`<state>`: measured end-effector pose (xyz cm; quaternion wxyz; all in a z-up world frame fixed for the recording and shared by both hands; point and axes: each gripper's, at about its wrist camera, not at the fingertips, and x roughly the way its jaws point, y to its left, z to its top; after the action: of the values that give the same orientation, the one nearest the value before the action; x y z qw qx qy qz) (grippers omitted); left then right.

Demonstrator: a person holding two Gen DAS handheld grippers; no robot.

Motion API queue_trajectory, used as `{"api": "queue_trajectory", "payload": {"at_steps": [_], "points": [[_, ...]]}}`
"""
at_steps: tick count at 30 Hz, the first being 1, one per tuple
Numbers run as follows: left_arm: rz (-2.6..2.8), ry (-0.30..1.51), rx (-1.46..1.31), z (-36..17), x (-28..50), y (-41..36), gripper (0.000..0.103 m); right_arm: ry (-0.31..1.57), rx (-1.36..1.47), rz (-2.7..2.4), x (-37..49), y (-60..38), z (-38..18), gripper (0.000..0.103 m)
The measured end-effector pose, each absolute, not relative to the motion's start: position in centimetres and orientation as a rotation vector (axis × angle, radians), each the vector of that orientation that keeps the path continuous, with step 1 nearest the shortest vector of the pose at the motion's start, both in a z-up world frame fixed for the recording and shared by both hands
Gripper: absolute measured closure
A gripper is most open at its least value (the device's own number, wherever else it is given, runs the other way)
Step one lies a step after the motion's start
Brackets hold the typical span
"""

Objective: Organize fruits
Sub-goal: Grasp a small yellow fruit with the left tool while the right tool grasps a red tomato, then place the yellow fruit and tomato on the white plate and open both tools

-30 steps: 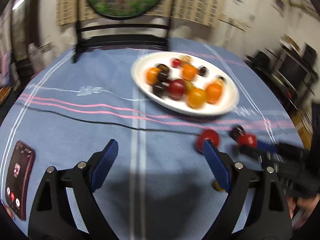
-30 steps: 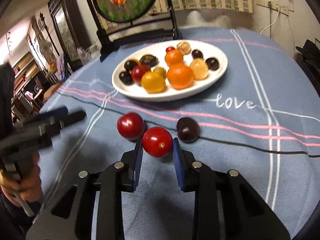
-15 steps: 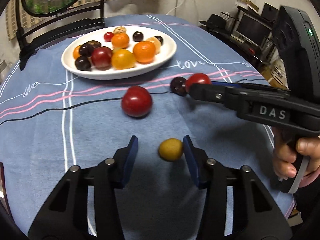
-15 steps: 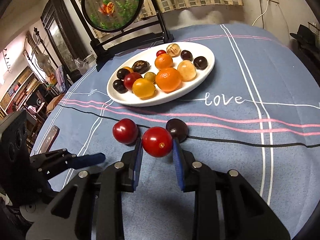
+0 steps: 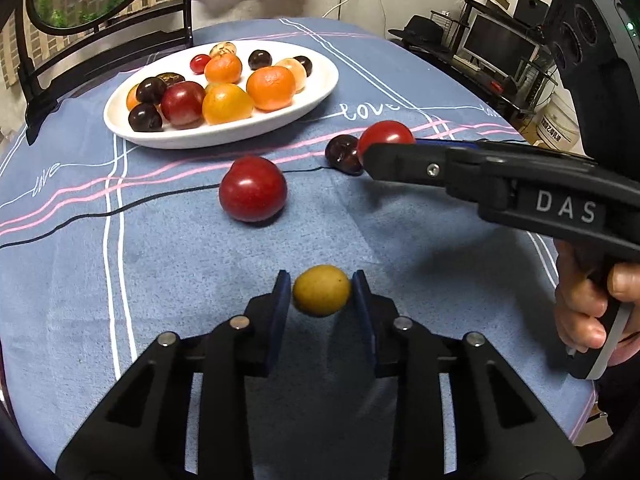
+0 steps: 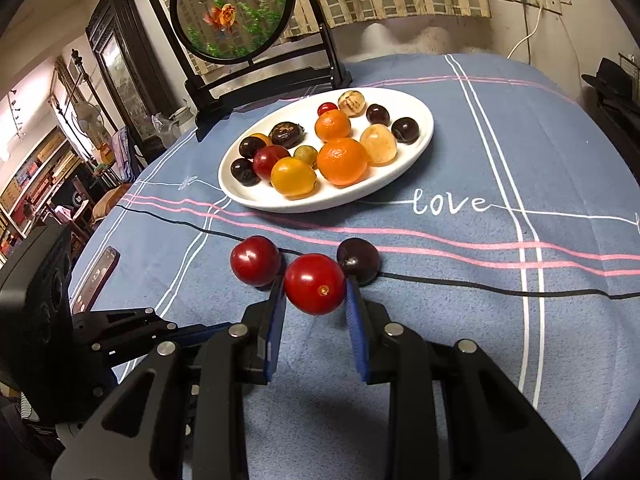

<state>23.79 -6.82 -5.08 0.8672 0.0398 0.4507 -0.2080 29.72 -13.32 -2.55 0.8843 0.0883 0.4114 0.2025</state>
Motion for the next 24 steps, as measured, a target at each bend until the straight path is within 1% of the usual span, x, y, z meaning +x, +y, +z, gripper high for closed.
{"api": "queue_trajectory", "payload": {"at_steps": [2,13,21,24], "points": [[-0.434,0.942,0.089,-5.1,23.8,-6.9,0.074,0.854,0.178,0.419,29.7,-13.3,-2.5,0.073],[-0.436,0.924,0.096,-4.9,23.6,-6.9,0.074,0.857,0.176,0.414,29.8,-13.2,-2.8,0.073],[-0.447,0.894,0.106,-4.4,22.9,-6.9,0.074,0.796,0.128,0.428,29.2,-12.6,-2.1,0.073],[-0.466,0.882,0.064,-3.5,23.0,-6.0,0.074,0.776,0.148,0.431,29.4,-13.0,-1.7,0.073]]}}
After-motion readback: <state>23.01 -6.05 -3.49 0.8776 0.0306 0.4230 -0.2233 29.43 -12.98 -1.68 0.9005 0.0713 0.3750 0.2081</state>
